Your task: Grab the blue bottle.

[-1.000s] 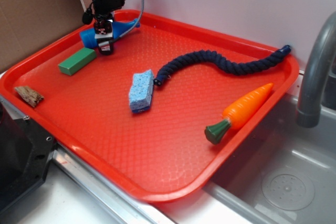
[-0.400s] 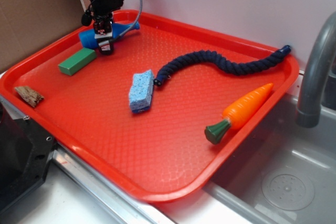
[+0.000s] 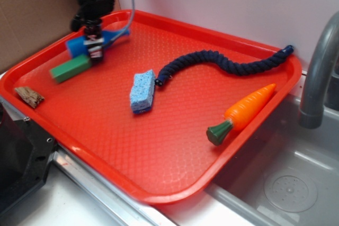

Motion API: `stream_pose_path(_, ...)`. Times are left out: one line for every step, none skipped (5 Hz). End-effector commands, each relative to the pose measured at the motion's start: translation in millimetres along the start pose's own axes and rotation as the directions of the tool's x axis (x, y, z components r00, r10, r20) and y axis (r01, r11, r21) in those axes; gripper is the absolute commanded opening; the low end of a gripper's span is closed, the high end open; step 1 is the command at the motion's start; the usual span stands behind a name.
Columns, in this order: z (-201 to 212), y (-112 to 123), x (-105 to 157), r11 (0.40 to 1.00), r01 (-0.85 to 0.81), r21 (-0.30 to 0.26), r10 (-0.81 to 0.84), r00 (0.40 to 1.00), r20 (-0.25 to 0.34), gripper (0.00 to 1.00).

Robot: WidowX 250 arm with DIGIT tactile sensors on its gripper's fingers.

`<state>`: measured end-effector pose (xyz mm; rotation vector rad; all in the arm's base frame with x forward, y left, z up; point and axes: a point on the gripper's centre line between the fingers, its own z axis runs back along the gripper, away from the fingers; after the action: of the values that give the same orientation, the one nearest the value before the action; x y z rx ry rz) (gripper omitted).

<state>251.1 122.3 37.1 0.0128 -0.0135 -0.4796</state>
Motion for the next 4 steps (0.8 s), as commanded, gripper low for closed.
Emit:
stream_pose_path(119.7, -48.2, 2.1, 0.968, -0.252, -0.016, 0.252, 0.962, 0.106, 0.00)
stream_pose_path(170.6, -65.2, -0.7, 0.945, -0.326, -0.039, 0.328, 0.938, 0.114, 0.00)
stream_pose_path(221.3, -79.5, -0.8, 0.945, -0.319, -0.069, 0.326, 0.936, 0.133, 0.00)
stream_pose_path(228.3, -84.6, 0.1, 0.949, -0.307, -0.071, 0.314, 0.939, 0.143, 0.00)
